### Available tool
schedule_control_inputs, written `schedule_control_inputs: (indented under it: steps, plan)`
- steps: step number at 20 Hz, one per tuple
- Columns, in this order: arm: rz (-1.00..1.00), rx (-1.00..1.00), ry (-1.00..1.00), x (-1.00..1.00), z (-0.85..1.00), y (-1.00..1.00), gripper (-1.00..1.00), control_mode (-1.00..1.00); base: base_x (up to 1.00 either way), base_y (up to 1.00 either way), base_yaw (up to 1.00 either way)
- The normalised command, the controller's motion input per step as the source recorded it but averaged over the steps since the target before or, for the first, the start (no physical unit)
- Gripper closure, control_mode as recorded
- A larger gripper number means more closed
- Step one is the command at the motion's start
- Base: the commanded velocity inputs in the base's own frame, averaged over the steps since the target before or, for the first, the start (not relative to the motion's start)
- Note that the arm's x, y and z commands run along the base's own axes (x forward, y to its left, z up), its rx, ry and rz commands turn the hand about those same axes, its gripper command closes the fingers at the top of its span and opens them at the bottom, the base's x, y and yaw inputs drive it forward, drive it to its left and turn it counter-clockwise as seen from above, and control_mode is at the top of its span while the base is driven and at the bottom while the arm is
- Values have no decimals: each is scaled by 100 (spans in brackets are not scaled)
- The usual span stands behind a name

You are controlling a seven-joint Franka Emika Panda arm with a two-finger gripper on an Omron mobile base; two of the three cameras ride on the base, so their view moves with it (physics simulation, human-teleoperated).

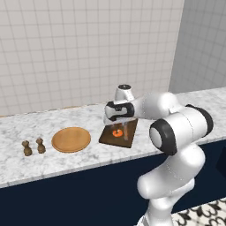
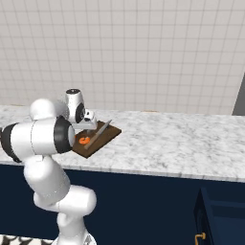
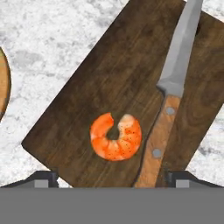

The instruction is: Pick up the knife from the drawer and place it on the cutting board. Then place the meat from the plate to the cutting board.

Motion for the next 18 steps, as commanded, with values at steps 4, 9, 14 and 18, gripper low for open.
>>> schedule_control_inputs:
  steps: [4,9,14,18]
  plan:
    - [0,0,-6,-93,64,0,-100,-100,0,0,0]
    - [0,1,-12,-100,85,-11,-100,-100,0,0,0]
    - [0,2,-17,-97,84,-32,-100,-100,0,0,0]
    - [0,6,-15,-85,74,-38,-100,-100,0,0,0]
